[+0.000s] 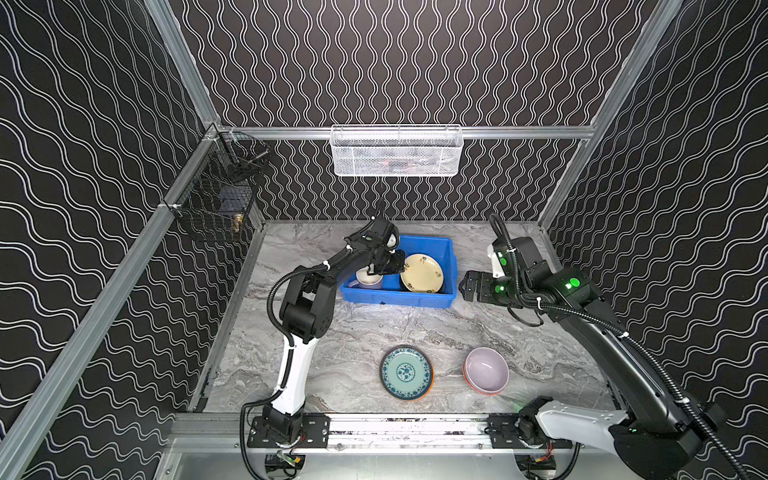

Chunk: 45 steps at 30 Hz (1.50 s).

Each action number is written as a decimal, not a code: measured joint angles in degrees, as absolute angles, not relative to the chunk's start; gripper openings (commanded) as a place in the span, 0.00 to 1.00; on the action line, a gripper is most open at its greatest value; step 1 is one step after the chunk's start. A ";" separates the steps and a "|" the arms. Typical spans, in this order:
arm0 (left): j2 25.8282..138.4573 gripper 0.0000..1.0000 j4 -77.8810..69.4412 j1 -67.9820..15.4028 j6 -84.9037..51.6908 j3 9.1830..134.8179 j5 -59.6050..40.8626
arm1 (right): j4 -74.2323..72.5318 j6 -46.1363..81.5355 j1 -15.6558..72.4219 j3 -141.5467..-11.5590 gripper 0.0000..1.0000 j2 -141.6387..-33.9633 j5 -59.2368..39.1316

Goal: Place the mixed dishes into the plastic bin
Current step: 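Carry the cream plate into the bin and open the left gripper, then move the left gripper back to the blue-and-white floral plate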

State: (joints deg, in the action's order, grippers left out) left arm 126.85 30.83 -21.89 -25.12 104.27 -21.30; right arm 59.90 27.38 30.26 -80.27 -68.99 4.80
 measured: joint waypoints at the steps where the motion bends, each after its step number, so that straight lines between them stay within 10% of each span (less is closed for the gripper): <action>1: 126.96 0.10 30.81 -21.87 -25.06 104.25 -21.43 | 59.90 27.38 30.20 -80.40 0.99 -69.10 4.80; 12: 127.59 0.51 30.68 -21.87 -23.92 104.25 -22.22 | 59.90 27.38 29.82 -80.68 0.99 -69.19 4.36; 32: 115.18 0.55 30.50 -22.44 -24.01 98.30 -26.74 | 60.03 26.92 29.80 -81.91 0.99 -68.75 2.63; 45: 75.85 0.58 35.70 -29.08 -22.74 56.58 -18.13 | 56.73 24.58 31.53 -80.47 0.99 -71.50 -1.83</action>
State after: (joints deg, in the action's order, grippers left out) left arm 75.85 35.70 -29.08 -22.74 56.58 -18.13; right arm 56.73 24.58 31.53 -80.47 -71.50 -1.83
